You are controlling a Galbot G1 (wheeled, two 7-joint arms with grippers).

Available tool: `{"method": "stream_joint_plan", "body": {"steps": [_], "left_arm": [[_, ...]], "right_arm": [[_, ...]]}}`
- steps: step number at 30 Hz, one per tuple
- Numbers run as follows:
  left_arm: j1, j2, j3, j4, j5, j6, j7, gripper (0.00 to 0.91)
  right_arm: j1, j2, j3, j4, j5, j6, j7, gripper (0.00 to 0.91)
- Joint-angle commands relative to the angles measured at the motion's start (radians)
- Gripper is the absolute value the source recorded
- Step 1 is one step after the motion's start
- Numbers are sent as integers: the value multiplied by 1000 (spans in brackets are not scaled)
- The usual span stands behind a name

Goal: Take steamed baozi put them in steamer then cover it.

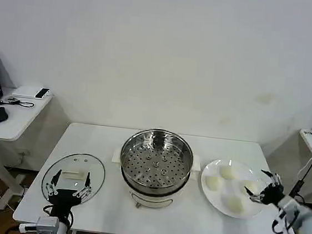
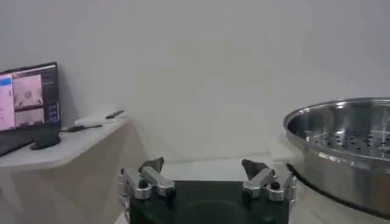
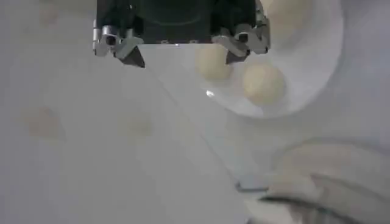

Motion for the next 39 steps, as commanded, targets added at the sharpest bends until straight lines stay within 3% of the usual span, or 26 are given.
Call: {"method": "stream_joint_plan", "body": {"steps": [1, 4, 9, 10, 20, 28, 39], "left_arm": [[2, -2, -13, -4, 6, -7, 6, 907], [3, -7, -9, -4, 17, -7, 7, 907], [8, -9, -8, -9, 27, -9, 13, 907], [8, -12, -9, -10, 30, -9, 14, 907], [3, -16, -10, -23, 57, -3, 19, 907], [3, -11, -22, -20, 58, -3, 21, 907], [7, -6, -36, -36, 61, 5, 29, 907]], "right_arm": [[379, -252, -258, -231, -180, 120, -411, 907], [537, -260, -406, -320, -196, 169, -453, 907], [763, -231, -654, -428, -183, 206, -466, 907], [817, -217, -742, -448, -181, 210, -466, 907], [1089, -44, -1046, -664, -186, 245, -460, 907], [1145, 67, -1122, -796, -190, 248, -439, 907], [1139, 130, -1111, -875, -238, 249, -408, 907]]}}
